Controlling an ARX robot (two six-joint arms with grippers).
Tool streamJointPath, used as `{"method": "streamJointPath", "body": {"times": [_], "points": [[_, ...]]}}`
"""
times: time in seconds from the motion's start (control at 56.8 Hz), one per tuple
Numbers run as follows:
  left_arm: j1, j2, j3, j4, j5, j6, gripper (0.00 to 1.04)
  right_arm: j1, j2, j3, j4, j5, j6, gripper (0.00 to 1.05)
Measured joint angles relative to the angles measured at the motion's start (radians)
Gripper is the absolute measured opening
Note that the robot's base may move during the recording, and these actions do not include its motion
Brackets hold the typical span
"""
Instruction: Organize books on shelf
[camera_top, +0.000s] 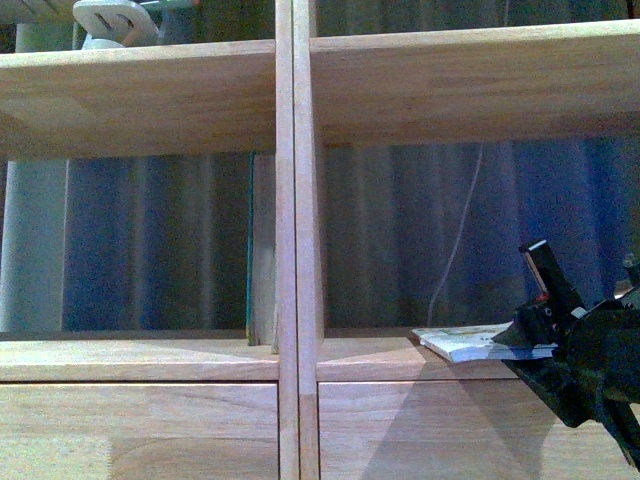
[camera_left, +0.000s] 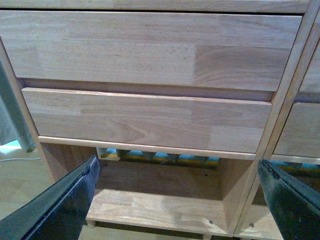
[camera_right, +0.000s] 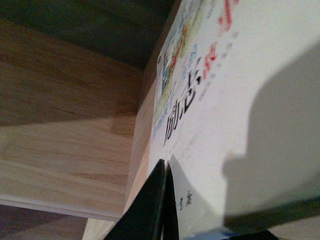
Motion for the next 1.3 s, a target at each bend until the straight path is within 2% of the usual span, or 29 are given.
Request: {"method": "streamJointPath", "body": {"times": [0.07, 0.141, 0.281, 0.387, 0.563, 0.827, 1.055, 1.302], "points": [[0.075, 0.041, 0.004, 0.019, 0.189, -0.093, 0.97, 0.0, -0.002, -0.013, 0.022, -0.009, 0.005, 0.08], [0.14, 0.102, 0.021, 0.058, 0.312, -0.191, 0.97, -0.001, -0.018, -0.034, 0.048, -0.027, 0.003, 0.07], [0.278, 0.299, 0.146, 0.215, 0.454, -0.317, 0.97, -0.01, -0.083, -0.117, 0.104, -0.086, -0.012, 0.07], [0.289, 0.538, 0.255, 0.365, 0.537, -0.436, 0.97, -0.021, -0.169, -0.193, 0.139, -0.143, -0.031, 0.07], [0.225, 0.885, 0.371, 0.534, 0.51, -0.587, 0.97, -0.04, -0.29, -0.304, 0.215, -0.208, -0.055, 0.07], [0.061, 1.161, 0.564, 0.605, 0.478, -0.771, 0.97, -0.032, -0.356, -0.415, 0.304, -0.313, -0.061, 0.07], [-0.122, 1.31, 0.763, 0.662, 0.44, -0.86, 0.97, 0.021, -0.352, -0.426, 0.339, -0.311, -0.066, 0.07], [-0.25, 1.452, 0.909, 0.74, 0.399, -0.952, 0.97, 0.109, -0.36, -0.424, 0.338, -0.302, -0.066, 0.07]]}}
